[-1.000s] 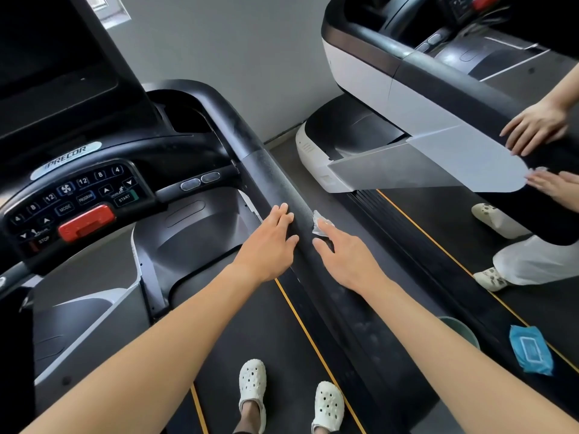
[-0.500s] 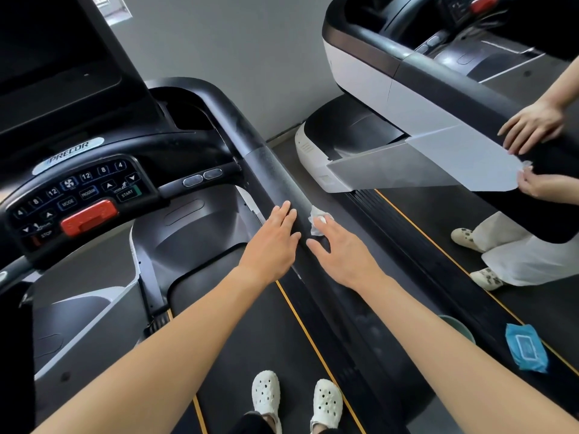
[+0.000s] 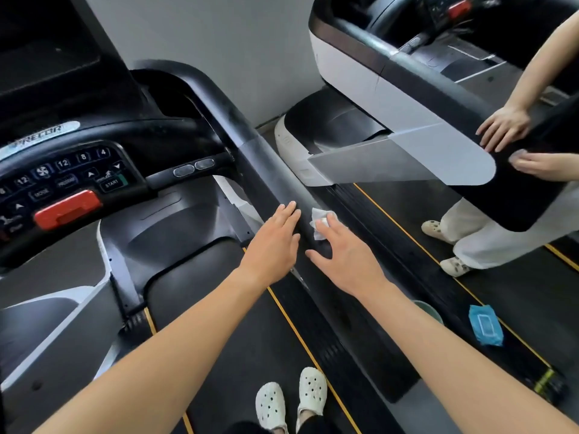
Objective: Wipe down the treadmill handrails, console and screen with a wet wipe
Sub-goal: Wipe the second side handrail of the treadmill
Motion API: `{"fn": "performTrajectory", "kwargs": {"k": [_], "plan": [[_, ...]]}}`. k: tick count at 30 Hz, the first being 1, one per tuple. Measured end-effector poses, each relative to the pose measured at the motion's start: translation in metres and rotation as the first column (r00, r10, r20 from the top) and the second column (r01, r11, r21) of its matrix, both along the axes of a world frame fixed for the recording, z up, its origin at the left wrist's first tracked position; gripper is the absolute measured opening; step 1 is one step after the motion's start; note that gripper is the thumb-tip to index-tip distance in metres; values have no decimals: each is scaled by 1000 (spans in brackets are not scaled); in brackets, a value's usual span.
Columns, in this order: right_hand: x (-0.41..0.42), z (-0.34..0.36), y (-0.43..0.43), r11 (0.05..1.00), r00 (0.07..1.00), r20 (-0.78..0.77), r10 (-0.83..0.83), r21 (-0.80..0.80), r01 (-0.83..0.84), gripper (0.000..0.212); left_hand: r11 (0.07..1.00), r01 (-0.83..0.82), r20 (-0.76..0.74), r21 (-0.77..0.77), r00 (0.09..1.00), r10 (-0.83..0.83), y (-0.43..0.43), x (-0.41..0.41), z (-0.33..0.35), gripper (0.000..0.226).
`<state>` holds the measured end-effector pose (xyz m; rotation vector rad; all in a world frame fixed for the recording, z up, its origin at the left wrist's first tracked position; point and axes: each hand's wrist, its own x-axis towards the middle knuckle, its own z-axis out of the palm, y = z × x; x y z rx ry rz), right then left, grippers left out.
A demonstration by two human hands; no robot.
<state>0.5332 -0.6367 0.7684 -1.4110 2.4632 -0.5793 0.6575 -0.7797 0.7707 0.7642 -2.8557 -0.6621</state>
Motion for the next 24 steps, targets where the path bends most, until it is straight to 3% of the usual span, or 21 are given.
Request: {"fn": "performTrajectory", "kwargs": {"k": [6,10,15,19,21,24], "plan": [[16,1,-22,995,999,-21,-42,85,43,80,999,27,-31,46,999,-25,-6,4,-4,56],[35,7,17,998,991,-134,21,67,-12,70,996,74,-62,45,996,-71,-7,13,-7,56],[46,9,22,995,984,-173,-32,83,47,57,989,148,-21,6,989,-148,-15,23,-17,63],[57,20,-12,988,979,-201,-20,148,51,68,985,172,-22,-1,985,-172,-18,25,-19,66],[58,17,-13,978,921,-385,56,207,27,67,985,175,-26,3,984,-175,-18,26,-20,67],[59,18,12,897,689,-651,320,442,1,57,984,177,-48,12,983,-176,-18,28,-23,68]]}}
